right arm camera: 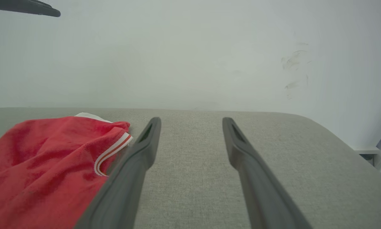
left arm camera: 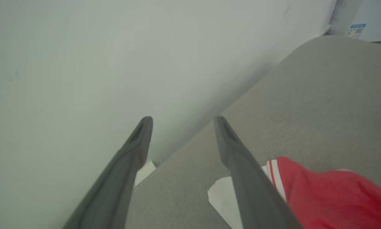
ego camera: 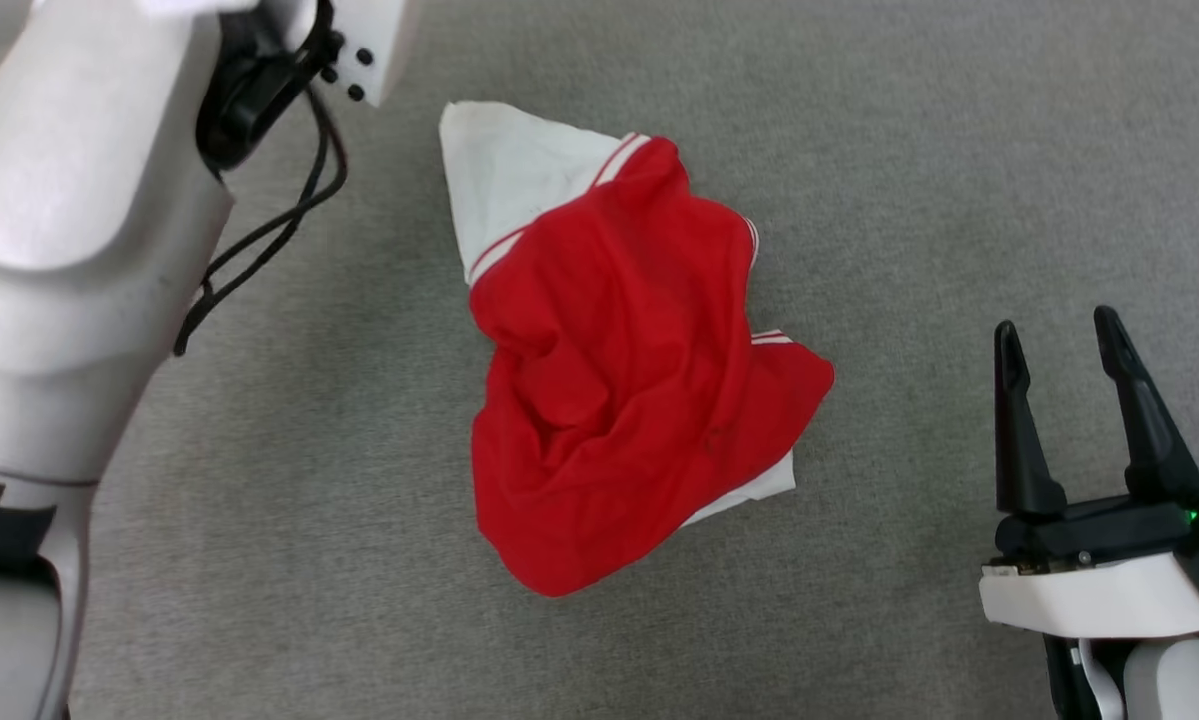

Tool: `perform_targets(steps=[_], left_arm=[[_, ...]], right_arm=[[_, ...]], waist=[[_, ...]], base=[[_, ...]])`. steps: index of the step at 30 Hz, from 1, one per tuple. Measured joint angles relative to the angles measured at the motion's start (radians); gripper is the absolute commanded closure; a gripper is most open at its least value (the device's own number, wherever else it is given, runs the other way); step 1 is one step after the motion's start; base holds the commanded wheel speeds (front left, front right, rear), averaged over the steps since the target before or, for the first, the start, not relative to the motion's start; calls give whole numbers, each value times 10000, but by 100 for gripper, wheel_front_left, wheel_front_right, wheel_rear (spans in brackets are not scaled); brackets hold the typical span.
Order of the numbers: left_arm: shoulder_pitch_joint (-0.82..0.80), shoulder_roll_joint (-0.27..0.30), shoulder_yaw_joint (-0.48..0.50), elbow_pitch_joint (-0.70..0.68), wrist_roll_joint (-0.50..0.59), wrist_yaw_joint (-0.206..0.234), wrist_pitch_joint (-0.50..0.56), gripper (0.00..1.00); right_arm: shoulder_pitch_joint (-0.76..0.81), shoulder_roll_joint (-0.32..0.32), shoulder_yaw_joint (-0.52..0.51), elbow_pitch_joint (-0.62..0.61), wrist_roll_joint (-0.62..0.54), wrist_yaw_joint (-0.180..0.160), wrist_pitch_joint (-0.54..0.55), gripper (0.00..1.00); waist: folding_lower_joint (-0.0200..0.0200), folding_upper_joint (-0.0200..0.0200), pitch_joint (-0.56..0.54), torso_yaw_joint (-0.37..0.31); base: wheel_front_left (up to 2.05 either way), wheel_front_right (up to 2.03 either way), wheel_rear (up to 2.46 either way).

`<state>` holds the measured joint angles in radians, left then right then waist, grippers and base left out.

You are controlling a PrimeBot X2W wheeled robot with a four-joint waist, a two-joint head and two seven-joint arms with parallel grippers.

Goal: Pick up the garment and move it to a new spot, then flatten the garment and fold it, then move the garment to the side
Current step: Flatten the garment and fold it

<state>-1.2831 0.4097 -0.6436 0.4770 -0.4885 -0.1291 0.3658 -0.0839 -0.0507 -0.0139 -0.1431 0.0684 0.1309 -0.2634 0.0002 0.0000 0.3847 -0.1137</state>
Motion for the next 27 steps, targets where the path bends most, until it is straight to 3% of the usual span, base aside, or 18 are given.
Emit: perform_targets(steps=[7, 17, 22, 23, 24, 27], left_arm=[[-1216, 698, -2700, 255, -2167, 0, 3131, 0], [-1593, 1281, -5741, 59, -3937, 0, 5056, 0], [-1810, 1513, -6094, -284, -4153, 12, 5520, 0], [-1808, 1547, -6103, -328, -4149, 12, 5522, 11], [-1795, 1563, -6109, -343, -4161, 13, 5507, 100], [-1704, 1559, -6230, -420, -4215, 0, 5135, 100]], right_arm=[[-370, -2, -27, -249, -6, 0, 0, 0], [-761, -2, 31, -360, 119, 0, 0, 0], [-901, 0, 33, -351, 119, 0, 0, 0], [-917, -2, 31, -349, 119, 0, 0, 0], [-918, -2, 31, -345, 119, 0, 0, 0], [-916, 0, 6, -307, 113, 0, 0, 0]], waist=[[0, 0, 851, -398], [0, 0, 1877, -803], [-1, 0, 2153, -923], [-2, 0, 2150, -922], [-2, 0, 2136, -919], [-1, 0, 2007, -862]], base=[[0, 0, 0], [0, 0, 0], [0, 0, 0], [0, 0, 0], [0, 0, 0], [0, 0, 0]])
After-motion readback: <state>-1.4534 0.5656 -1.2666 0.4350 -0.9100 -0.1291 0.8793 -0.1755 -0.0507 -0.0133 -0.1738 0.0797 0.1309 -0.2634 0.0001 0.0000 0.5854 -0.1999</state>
